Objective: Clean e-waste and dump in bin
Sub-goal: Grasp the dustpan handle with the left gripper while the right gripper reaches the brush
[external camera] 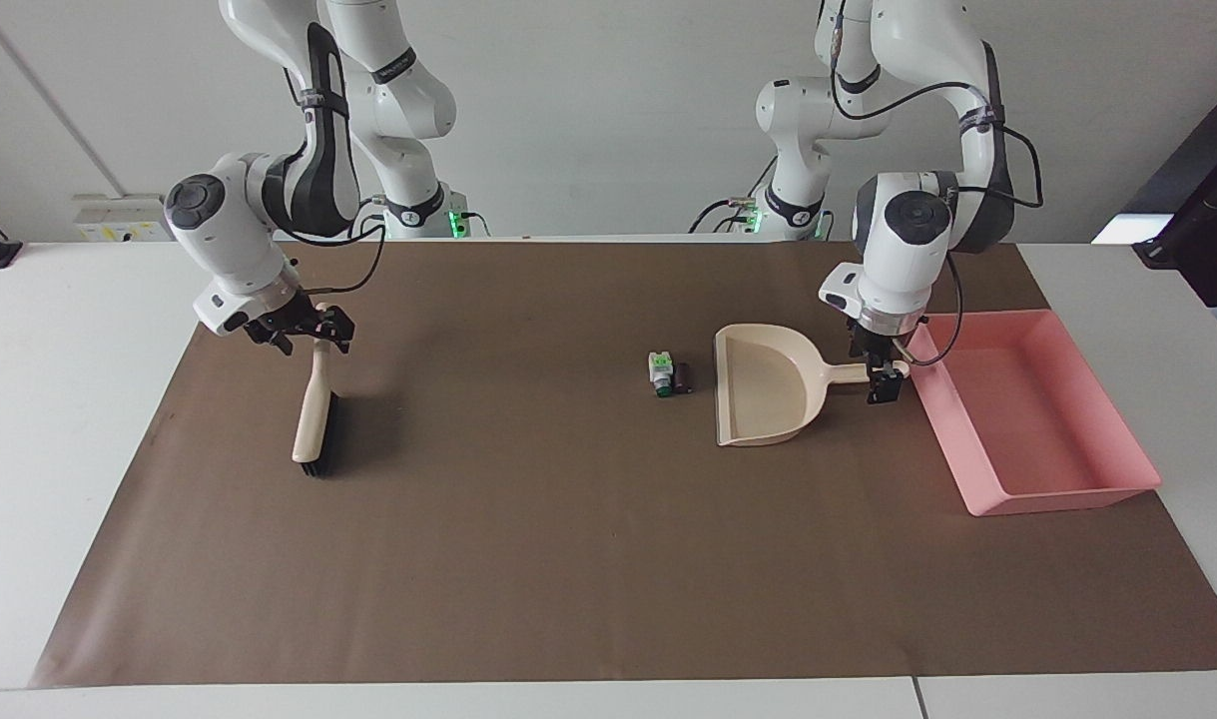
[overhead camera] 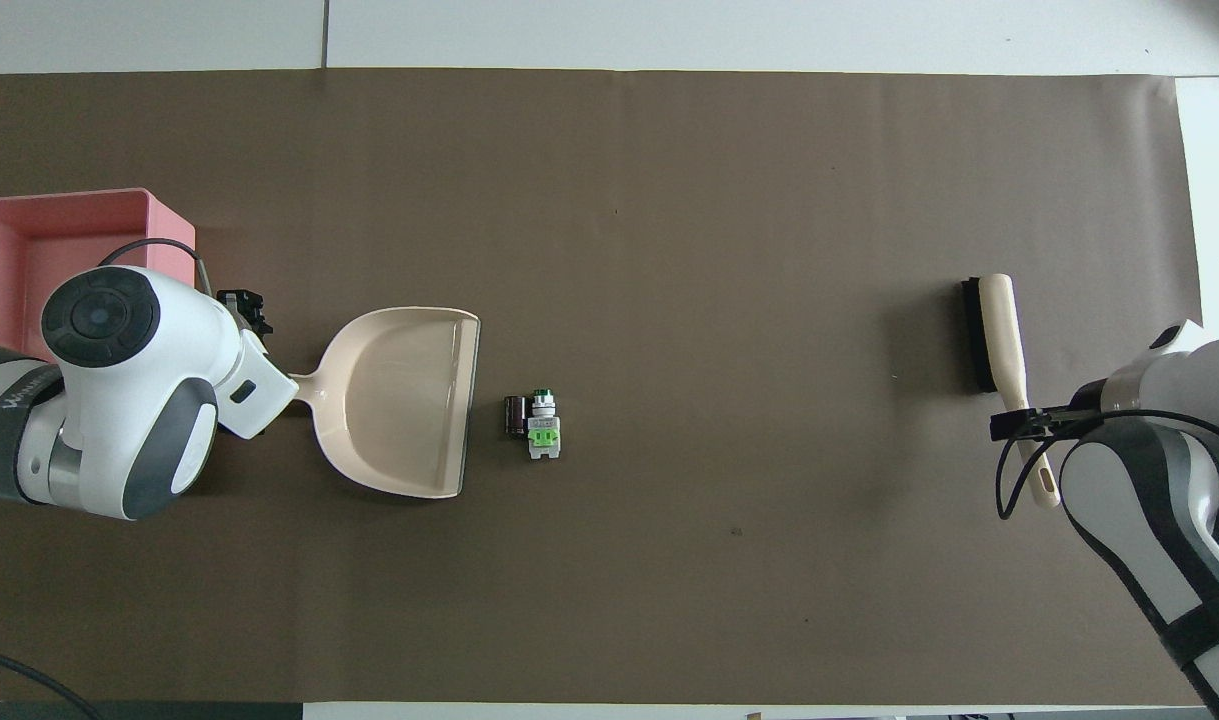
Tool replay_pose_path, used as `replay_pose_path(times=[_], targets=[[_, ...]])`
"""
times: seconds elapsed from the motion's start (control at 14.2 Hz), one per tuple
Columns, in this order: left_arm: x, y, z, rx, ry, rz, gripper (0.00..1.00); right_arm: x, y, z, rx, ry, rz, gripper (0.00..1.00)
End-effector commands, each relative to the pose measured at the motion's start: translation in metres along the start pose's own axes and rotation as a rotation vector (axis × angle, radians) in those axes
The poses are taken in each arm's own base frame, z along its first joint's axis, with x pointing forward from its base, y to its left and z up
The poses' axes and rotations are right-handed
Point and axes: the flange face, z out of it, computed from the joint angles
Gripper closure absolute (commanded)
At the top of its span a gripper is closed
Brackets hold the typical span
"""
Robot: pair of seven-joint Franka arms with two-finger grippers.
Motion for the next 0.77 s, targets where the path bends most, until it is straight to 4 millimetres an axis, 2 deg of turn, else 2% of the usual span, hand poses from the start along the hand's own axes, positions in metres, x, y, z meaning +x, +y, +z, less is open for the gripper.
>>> replay_pose_path(times=[0.0, 0.07, 0.21, 0.28, 0.35, 0.42, 0.49, 0.63, 0.7], targets=[[0.005, 0.014, 0.010, 0.012, -0.010, -0.027, 0.08, -0.006, 0.004, 0.000, 0.010, 0.018, -0.019, 0.05], [0.012, 0.015, 0.010, 0.024, -0.005, -0.022, 0.08, -0.007, 0.004, 0.002, 0.012, 0.012, -0.021, 0.05], [0.014, 0.015, 0.010, 0.027, -0.004, -0.020, 0.12, -0.007, 0.004, 0.003, 0.012, 0.011, -0.022, 0.13], [0.014, 0.015, 0.010, 0.027, -0.006, -0.019, 0.19, -0.007, 0.003, 0.002, 0.012, 0.010, -0.024, 0.24], [0.014, 0.015, 0.010, 0.027, -0.005, -0.017, 0.31, -0.007, 0.001, 0.002, 0.012, 0.006, -0.029, 0.49], [0.014, 0.015, 0.009, 0.024, -0.007, -0.021, 0.58, -0.007, -0.001, 0.002, 0.013, 0.003, -0.023, 0.85], [0.013, 0.015, 0.009, 0.024, -0.007, -0.021, 0.79, -0.006, -0.003, 0.002, 0.012, 0.002, 0.003, 1.00], [0.014, 0.012, 0.005, 0.032, -0.006, -0.011, 0.95, -0.005, -0.007, 0.001, 0.011, 0.003, 0.019, 1.00], [0.012, 0.009, 0.001, 0.039, -0.006, -0.010, 0.97, -0.004, -0.015, 0.002, 0.010, 0.000, 0.013, 1.00]])
